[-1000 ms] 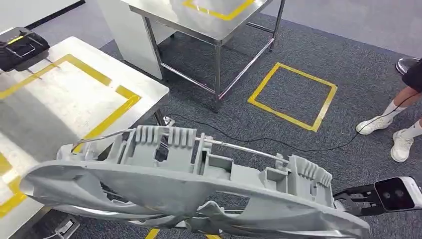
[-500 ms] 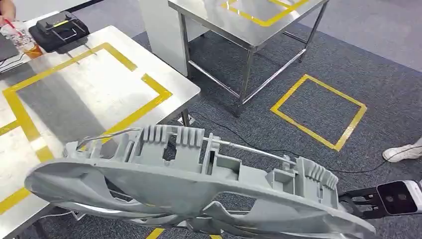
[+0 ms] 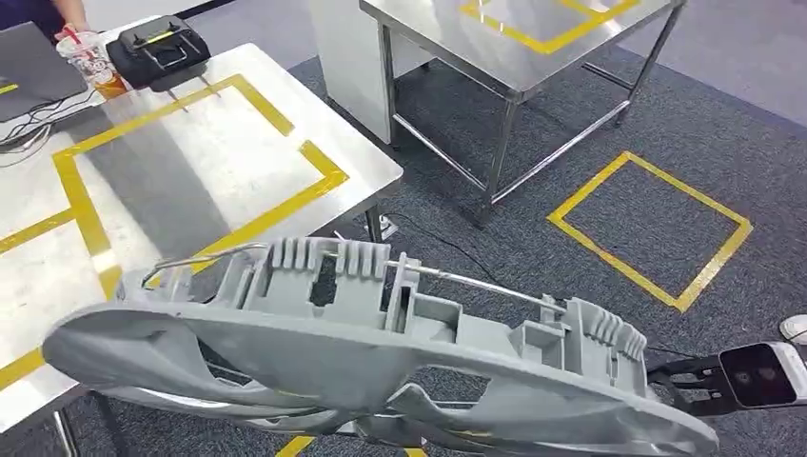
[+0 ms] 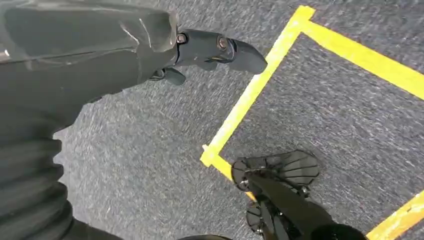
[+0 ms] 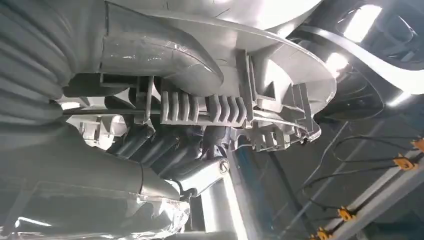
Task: Take the parts from the cabinet and place them on the table.
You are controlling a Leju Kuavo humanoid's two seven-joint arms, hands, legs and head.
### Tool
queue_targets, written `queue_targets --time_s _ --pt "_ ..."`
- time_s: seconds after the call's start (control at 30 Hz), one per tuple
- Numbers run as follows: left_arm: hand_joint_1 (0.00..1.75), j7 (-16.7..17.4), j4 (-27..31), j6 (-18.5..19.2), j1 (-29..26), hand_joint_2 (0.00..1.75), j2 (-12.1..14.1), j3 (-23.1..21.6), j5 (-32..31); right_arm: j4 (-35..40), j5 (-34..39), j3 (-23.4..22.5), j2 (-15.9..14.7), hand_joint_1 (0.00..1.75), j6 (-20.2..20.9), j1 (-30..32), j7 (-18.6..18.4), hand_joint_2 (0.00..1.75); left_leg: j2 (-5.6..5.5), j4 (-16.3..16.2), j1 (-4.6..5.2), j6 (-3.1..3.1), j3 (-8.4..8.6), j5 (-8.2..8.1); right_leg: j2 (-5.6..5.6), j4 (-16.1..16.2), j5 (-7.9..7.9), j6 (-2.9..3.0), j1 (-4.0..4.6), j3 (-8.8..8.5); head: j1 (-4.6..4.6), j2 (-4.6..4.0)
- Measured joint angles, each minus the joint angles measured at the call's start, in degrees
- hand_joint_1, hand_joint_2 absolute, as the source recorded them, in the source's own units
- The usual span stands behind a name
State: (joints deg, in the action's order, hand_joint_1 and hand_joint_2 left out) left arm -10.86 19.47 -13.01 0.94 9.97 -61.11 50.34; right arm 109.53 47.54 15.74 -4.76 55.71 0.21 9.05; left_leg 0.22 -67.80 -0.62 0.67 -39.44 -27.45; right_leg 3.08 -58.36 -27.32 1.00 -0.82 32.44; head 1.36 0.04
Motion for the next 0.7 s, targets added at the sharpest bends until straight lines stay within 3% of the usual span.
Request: queue_targets --time_s 0.03,0.07,0.1,0.2,0.23,0.27,0.3,0.33,0.4,0.43,0.47,0.53,0.57,0.6,0.63,0.7 --pt "0.0 0.0 0.0 -0.2 0.0 1.75 0.2 0.1 0.0 0.0 0.0 0.0 0.1 1.66 0.0 0.0 0.0 1.75 1.01 5.1 0.2 -0.5 2.72 2.15 0.39 0.0 -0.08 0.03 0.14 -0.25 0.0 -0.02" --pt "0.0 0.0 0.0 -0.2 0.1 1.75 0.4 0.2 -0.1 0.0 0.0 0.0 0.2 1.66 0.0 0.0 0.0 1.75 3.55 8.9 0.77 -1.21 4.68 2.43 0.81 0.0 -0.25 -0.1 0.17 -0.43 -0.02 0.0" --pt "0.0 0.1 0.0 -0.2 0.3 1.75 0.5 0.2 -0.3 0.0 0.0 0.0 0.2 1.66 0.0 0.0 0.0 1.75 3.72 9.2 1.16 -1.35 4.88 2.05 1.1 0.0 -0.49 -0.5 0.78 -0.31 -0.06 0.0" --pt "0.0 0.2 0.1 -0.2 0.1 1.75 0.6 0.2 -0.6 0.0 -0.1 0.0 0.2 1.66 0.0 0.0 0.0 1.75 2.04 9.3 1.44 -1.8 4.55 2.12 2.65 0.2 -0.62 -0.98 0.56 -0.64 -0.02 0.0" --pt "0.0 0.3 0.1 -0.2 0.1 1.75 0.6 0.2 -0.6 0.0 0.0 0.0 0.2 1.66 0.0 0.0 0.1 1.75 1.31 10.3 0.74 -2.32 5.53 2.75 2.48 0.0 -0.99 -1.39 0.66 -0.42 -0.02 0.0" --pt "0.0 0.4 0.2 -0.2 0.1 1.75 0.5 0.2 -0.7 0.0 -0.1 -0.1 0.2 1.66 0.0 0.0 0.1 1.75 0.8 10.7 0.78 -2.4 5.72 2.94 0.35 -1.2 -1.49 -1.51 0.42 -0.1 -0.24 -0.02" --pt "0.0 0.5 0.2 -0.2 0.3 1.75 0.5 0.2 -0.8 0.0 -0.1 -0.1 0.2 1.66 0.1 0.1 0.3 1.75 0.46 10.7 0.6 -2.67 5.74 3.09 -1.28 -4.2 -2.93 -1.26 0.35 1.35 -0.17 0.0" --pt "0.0 0.5 0.2 -0.1 0.6 1.75 0.5 0.2 -0.8 0.0 -0.1 -0.3 0.2 1.66 0.1 0.2 0.4 1.75 -0.34 10.7 0.5 -2.77 5.65 3.14 -2.23 -9.2 -4.93 -1.04 0.31 3.88 -0.48 -0.02" --pt "0.0 0.6 0.2 0.1 0.7 1.75 0.3 0.2 -0.9 0.0 -0.2 -0.4 0.1 1.66 0.2 0.5 0.5 1.75 -1.64 10.7 0.48 -2.8 5.61 3.13 -2.71 -17.5 -7.49 -1.27 0.17 8.33 -0.48 0.0" --pt "0.0 0.6 0.2 0.1 0.6 1.75 0.2 0.2 -0.9 0.0 -0.3 -0.4 0.1 1.66 0.2 0.7 0.5 1.75 -2.4 10.7 0.43 -2.78 5.66 3.12 -2.75 -18.4 -7.14 -1.73 -0.01 9.15 -0.5 0.0" --pt "0.0 0.6 0.2 0.2 0.6 1.75 0.2 0.2 -0.9 0.0 -0.3 -0.5 0.0 1.66 0.2 0.7 0.5 1.75 -3.1 10.6 0.35 -2.75 5.7 3.11 -2.76 -16.2 -5.71 -2.4 -0.24 8.41 -0.5 0.0" --pt "0.0 0.6 0.2 0.2 0.6 1.75 0.0 0.2 -1.0 0.0 -0.3 -0.5 0.0 1.66 0.2 0.7 0.5 1.75 -4.5 10.2 0.04 -2.32 5.75 2.86 -3.39 -6.4 -1.27 -3.82 -0.84 4.09 -0.52 0.0" --pt "0.0 0.6 0.2 0.1 0.6 1.75 0.0 0.2 -1.0 0.0 -0.3 -0.5 0.0 1.66 0.2 0.7 0.5 1.75 -5.06 9.8 -0.02 -1.97 5.57 2.64 -4.83 -2.3 0.13 -4.18 -1.27 2.19 -0.61 -0.02" --pt "0.0 0.6 0.2 0.1 0.6 1.75 0.1 0.2 -1.0 0.0 -0.3 -0.6 0.0 1.66 0.2 0.7 0.5 1.75 -5.58 8.9 0.38 -1.4 5.06 2.21 -5.93 -0.7 0.5 -3.62 -1.12 1.63 -0.85 -0.02" --pt "0.0 0.7 0.2 0.1 0.5 1.75 0.0 0.2 -1.0 0.0 -0.3 -0.6 0.0 1.66 0.3 0.8 0.5 1.75 -5.95 9.0 0.27 -1.06 4.89 2.2 -5.26 -0.9 0.62 -2.74 -1.09 1.48 -0.66 0.0" --pt "0.0 0.7 0.2 0.2 0.2 1.75 0.0 0.2 -1.1 0.0 -0.4 -0.7 0.0 1.66 0.3 0.6 0.5 1.75 -6.46 9.3 -0.23 -0.41 4.79 2.37 -4.77 -0.9 0.66 -1.92 -0.5 1.48 -0.74 -0.02"
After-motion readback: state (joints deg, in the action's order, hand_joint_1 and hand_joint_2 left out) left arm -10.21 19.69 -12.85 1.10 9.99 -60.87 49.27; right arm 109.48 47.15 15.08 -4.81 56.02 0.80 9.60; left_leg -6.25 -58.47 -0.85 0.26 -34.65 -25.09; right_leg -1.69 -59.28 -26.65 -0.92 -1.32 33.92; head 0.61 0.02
